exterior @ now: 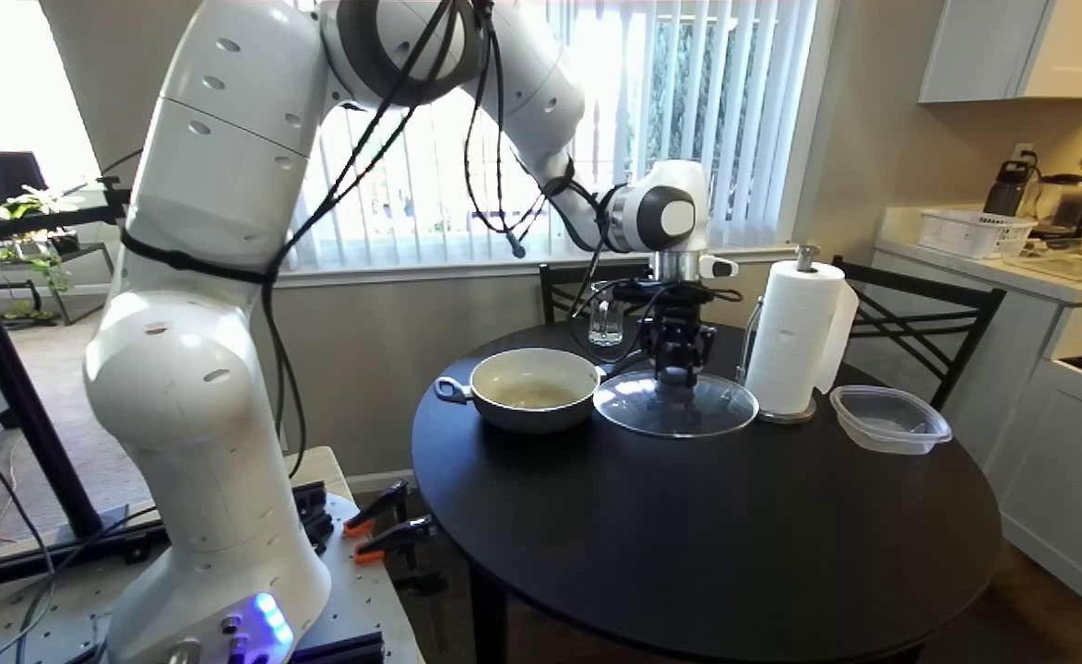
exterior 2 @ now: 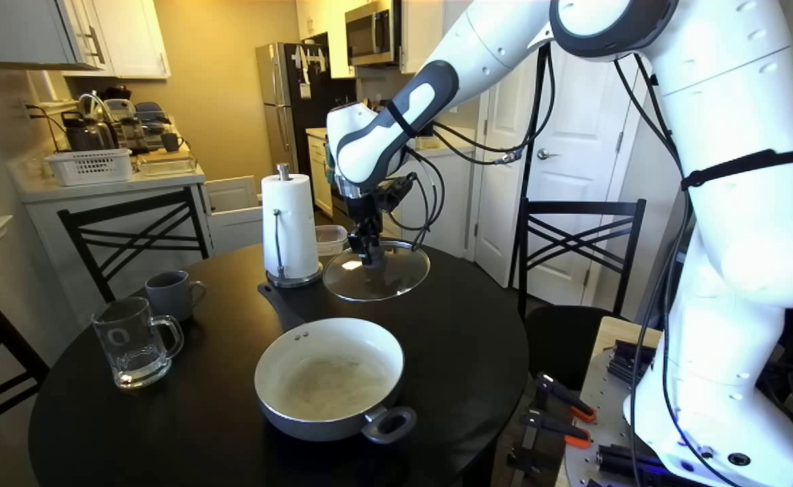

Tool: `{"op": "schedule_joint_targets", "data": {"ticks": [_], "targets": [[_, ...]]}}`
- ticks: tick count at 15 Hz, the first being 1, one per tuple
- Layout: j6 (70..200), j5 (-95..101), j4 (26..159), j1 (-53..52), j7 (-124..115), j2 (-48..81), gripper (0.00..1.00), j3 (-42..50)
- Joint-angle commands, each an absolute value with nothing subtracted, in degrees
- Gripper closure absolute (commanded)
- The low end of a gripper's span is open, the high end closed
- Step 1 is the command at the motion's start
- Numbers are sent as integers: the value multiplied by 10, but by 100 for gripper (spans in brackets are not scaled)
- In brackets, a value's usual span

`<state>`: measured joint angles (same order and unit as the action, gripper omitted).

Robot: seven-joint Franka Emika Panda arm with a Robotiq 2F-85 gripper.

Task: Put the lid on the pot

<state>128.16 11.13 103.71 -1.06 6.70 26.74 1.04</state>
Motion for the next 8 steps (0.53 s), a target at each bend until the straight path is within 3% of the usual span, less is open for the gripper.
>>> {"op": "schedule_joint_targets", "data": {"ticks": [1, 8], "targets": [[1236, 144, 1005, -30, 97, 260, 67, -1], [1251, 196, 1042, -60, 122, 238, 67, -16]]}}
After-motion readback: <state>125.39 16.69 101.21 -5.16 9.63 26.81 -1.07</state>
